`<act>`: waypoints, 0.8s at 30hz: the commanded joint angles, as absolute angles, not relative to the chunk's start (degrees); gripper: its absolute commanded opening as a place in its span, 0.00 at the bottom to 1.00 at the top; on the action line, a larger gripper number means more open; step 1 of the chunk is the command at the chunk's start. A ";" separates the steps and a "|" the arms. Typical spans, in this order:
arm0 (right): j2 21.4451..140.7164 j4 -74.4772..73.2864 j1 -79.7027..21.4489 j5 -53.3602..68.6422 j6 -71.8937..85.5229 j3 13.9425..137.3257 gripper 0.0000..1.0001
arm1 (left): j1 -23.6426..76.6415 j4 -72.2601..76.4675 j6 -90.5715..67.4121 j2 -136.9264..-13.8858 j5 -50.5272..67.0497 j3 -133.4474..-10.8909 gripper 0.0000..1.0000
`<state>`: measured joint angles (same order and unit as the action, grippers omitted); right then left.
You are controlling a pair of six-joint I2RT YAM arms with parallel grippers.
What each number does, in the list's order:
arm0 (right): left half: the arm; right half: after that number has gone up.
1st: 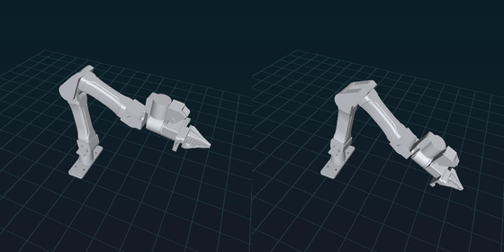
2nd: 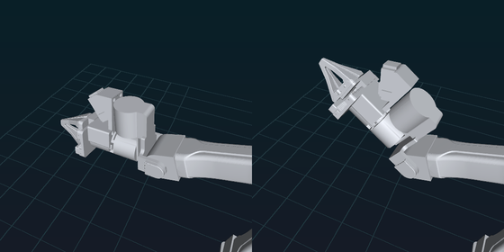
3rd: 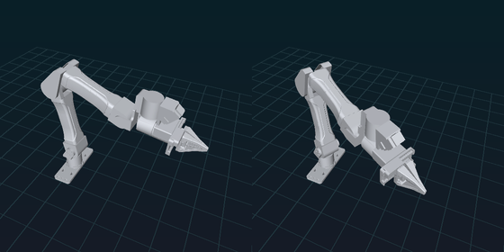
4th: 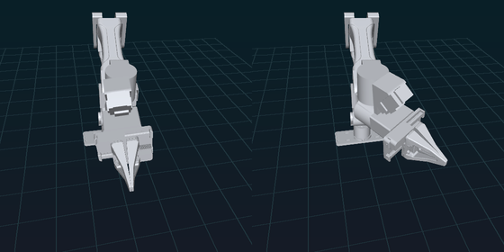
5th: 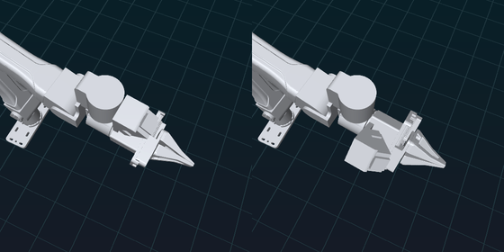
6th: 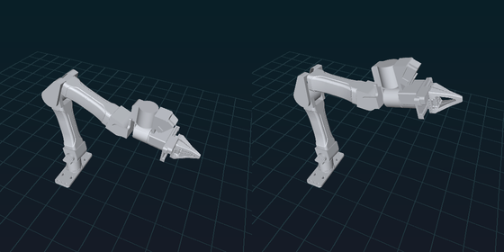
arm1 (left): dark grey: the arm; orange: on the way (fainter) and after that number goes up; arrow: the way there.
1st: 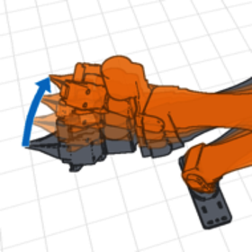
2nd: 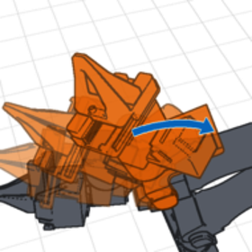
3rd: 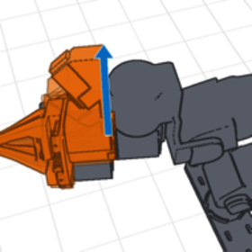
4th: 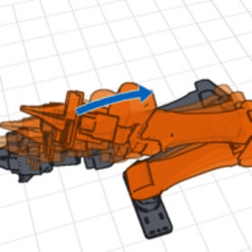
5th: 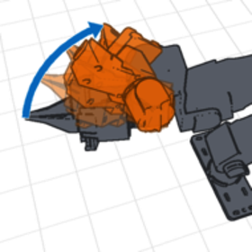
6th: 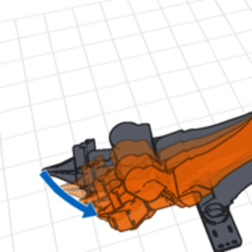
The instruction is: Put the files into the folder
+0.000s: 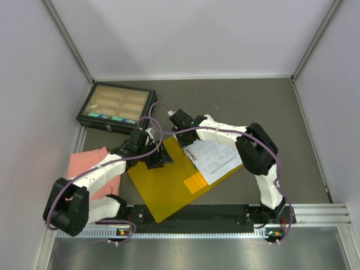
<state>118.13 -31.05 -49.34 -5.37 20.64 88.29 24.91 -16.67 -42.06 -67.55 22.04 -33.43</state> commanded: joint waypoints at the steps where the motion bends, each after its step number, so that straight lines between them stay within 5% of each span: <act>1: 112.50 -29.80 -49.57 -5.89 20.39 89.30 0.11 | 25.14 -10.99 -42.89 -69.95 22.24 -36.65 0.63; 8: 109.69 -29.80 -49.48 -4.93 21.09 87.63 0.11 | 25.05 -7.03 -45.88 -72.95 21.80 -36.83 0.57; 15: 109.51 -29.97 -49.48 -5.45 20.83 87.53 0.11 | 25.05 -8.52 -44.30 -63.73 18.90 -34.10 0.72; 24: 111.18 -29.36 -48.87 -4.40 21.18 88.15 0.11 | 25.05 -17.58 -40.25 -56.34 15.91 -34.19 0.78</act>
<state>113.19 -31.62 -49.32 -5.21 20.78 86.21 24.91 -14.33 -42.26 -57.67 17.39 -34.50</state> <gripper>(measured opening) 0.129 0.776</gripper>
